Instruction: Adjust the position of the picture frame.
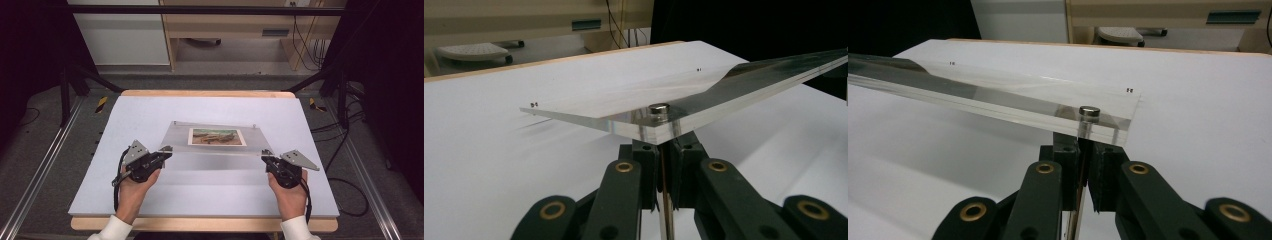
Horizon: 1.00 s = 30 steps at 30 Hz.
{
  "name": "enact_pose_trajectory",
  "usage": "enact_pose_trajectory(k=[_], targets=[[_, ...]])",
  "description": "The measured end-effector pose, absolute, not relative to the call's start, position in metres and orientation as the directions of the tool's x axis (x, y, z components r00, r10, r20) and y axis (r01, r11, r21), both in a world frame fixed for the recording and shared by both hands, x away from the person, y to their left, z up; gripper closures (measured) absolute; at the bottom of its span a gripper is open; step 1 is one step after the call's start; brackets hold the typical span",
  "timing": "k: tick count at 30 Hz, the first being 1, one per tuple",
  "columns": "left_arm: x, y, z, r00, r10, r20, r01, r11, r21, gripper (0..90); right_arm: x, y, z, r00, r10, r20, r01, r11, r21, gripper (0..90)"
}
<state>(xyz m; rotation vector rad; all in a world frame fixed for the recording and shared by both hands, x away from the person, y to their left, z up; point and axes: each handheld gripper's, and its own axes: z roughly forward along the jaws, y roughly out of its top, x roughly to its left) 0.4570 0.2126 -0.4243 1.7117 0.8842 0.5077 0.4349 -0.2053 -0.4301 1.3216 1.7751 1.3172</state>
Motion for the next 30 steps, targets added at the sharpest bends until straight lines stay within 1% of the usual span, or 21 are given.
enact_pose_trajectory(k=[4, 9, 13, 16, 23, 30], targets=[[0.456, 0.224, -0.429, 0.613, 0.782, -0.108, 0.323, -0.124, 0.938, 82.9, 0.438, -0.194, -0.434, -0.376, 0.920, 0.108, 0.384, 0.049, 0.922, 83.3], [0.452, 0.226, -0.436, 0.606, 0.786, -0.122, 0.338, -0.116, 0.934, 82.9, 0.437, -0.190, -0.437, -0.385, 0.917, 0.100, 0.381, 0.060, 0.923, 83.6], [0.447, 0.225, -0.444, 0.607, 0.787, -0.106, 0.360, -0.155, 0.920, 82.8, 0.434, -0.191, -0.443, -0.388, 0.916, 0.105, 0.398, 0.063, 0.915, 84.0], [0.445, 0.226, -0.450, 0.614, 0.784, -0.091, 0.387, -0.198, 0.901, 83.0, 0.431, -0.189, -0.450, -0.384, 0.917, 0.112, 0.429, 0.070, 0.901, 84.6], [0.447, 0.227, -0.459, 0.600, 0.795, -0.089, 0.422, -0.220, 0.879, 83.4, 0.429, -0.188, -0.460, -0.392, 0.909, 0.141, 0.479, 0.071, 0.875, 84.9], [0.448, 0.226, -0.464, 0.601, 0.794, -0.092, 0.443, -0.235, 0.865, 83.5, 0.429, -0.187, -0.465, -0.395, 0.909, 0.134, 0.501, 0.091, 0.861, 84.9]])
